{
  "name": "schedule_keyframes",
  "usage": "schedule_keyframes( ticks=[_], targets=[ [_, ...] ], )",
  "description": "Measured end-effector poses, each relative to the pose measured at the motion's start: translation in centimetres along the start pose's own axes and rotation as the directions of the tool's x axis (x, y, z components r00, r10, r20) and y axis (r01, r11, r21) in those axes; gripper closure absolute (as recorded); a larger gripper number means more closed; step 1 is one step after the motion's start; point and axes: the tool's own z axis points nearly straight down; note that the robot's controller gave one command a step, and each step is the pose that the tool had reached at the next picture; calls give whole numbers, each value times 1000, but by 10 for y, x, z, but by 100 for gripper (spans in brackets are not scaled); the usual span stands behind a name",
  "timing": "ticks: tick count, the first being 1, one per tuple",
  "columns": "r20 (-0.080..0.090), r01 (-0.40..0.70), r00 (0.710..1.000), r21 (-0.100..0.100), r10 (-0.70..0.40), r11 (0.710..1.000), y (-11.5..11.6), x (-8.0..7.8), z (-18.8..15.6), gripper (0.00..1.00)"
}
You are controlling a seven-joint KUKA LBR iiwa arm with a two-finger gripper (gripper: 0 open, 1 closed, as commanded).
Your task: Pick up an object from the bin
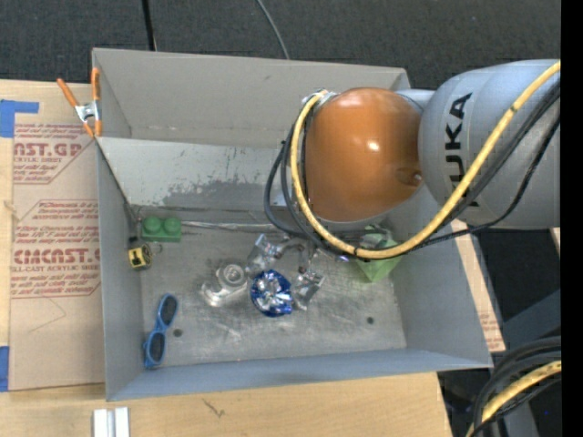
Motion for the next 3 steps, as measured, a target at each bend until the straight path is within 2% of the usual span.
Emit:
schedule_keyframes(
  ticks=[1,2,3],
  targets=[
    [-4,0,1000,-5,-1,1000,2,0,3,0],
    [8,215,977,-4,-215,977,-10,-15,137,0],
    [2,213,977,-5,-213,977,-11,-13,139,100]
  ],
)
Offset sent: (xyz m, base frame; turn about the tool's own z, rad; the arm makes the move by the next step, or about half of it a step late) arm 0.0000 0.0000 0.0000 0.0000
